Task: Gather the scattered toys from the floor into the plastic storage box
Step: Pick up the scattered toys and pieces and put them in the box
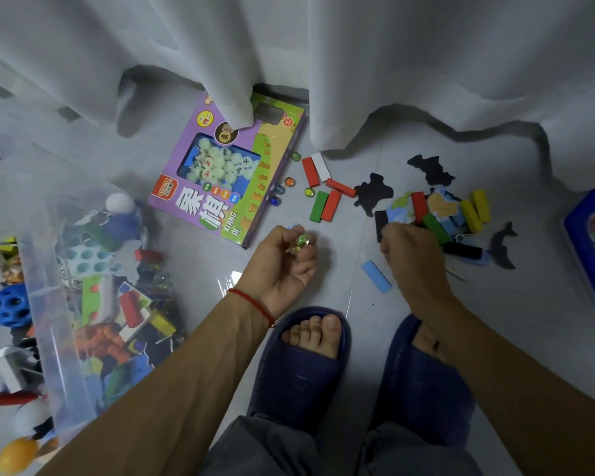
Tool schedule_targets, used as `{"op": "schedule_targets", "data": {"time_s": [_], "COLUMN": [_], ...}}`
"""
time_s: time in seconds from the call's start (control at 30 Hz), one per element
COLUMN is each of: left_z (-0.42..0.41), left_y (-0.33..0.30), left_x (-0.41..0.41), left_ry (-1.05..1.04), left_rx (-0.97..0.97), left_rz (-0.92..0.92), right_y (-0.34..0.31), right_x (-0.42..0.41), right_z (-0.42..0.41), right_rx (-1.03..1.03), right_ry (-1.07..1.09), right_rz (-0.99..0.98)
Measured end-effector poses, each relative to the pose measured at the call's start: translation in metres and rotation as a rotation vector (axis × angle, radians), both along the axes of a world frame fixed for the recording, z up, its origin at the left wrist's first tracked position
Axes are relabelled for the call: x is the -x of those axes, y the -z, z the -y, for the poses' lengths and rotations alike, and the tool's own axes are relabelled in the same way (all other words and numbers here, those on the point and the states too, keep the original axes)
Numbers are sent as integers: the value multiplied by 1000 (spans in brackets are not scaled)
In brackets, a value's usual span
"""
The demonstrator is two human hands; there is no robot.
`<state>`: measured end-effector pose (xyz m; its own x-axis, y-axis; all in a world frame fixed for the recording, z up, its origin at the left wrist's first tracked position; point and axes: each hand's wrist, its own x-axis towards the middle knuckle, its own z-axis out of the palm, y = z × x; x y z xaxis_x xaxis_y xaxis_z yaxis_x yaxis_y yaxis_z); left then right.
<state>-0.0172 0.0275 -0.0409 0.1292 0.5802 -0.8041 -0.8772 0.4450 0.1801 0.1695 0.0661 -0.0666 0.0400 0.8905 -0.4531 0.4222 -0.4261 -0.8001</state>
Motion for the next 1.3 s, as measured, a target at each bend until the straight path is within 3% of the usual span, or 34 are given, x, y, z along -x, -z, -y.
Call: {"op": "schedule_targets", "data": {"time_s": [0.07, 0.17, 0.23, 0.27, 0.33, 0.4, 0.5, 0.57, 0.63, 0.67, 0.73, 0.8, 0.9, 1.0, 1.07, 1.13, 1.2, 1.27, 1.3], "left_z": [-1, -5, -7, -7, -6, -7, -12, -17, -22, -23, -25, -25, -24, -20, -18, -16, -14, -6, 0], "left_y": [0, -2, 0, 2, 7, 15, 22, 25, 27, 28, 29, 27, 22, 22, 16, 3, -14, -28, -37], "left_x": [-3, -5, -3, -1, 4, 11, 14, 13, 12, 12, 11, 9, 10, 17, 19, 16, 9, 3, 0], "left_ry": [50, 131, 258, 368, 636, 834, 1041, 1221, 1407, 1483, 1499, 1432, 1506, 1347, 1120, 756, 450, 262, 214], "left_rx": [-63, -63, 5, 40, 66, 33, 14, -42, -49, -45, -12, 24, -9, 16, 93, 176, 145, 82, 59], "left_rz": [58, -8, -293, -549, -1169, -1582, -1787, -1832, -1828, -1821, -1750, -1677, -1711, -1736, -1556, -1052, -596, -393, -346], "right_y": [3, 9, 16, 18, 15, 7, -11, -20, -27, -28, -29, -23, -13, -1, 3, -1, -11, -27, -37], "right_x": [-8, -15, -16, -15, -10, -3, 2, 0, 3, 6, 15, 22, 35, 45, 49, 51, 51, 47, 39], "right_z": [11, 30, 38, 40, 40, 33, 18, 6, -6, -12, -28, -45, -67, -83, -90, -91, -86, -74, -66], "right_rx": [-161, -208, -291, -312, -254, -35, 379, 475, 461, 443, 284, -46, -309, -336, -366, -363, -305, -81, 101], "right_ry": [-264, -558, -661, -678, -594, -340, 89, 162, 145, 147, 65, -191, -573, -736, -783, -731, -540, -310, -198], "right_rz": [360, 667, 785, 786, 619, 276, -478, -810, -867, -804, -440, 75, 506, 737, 835, 780, 585, 267, 11]}}
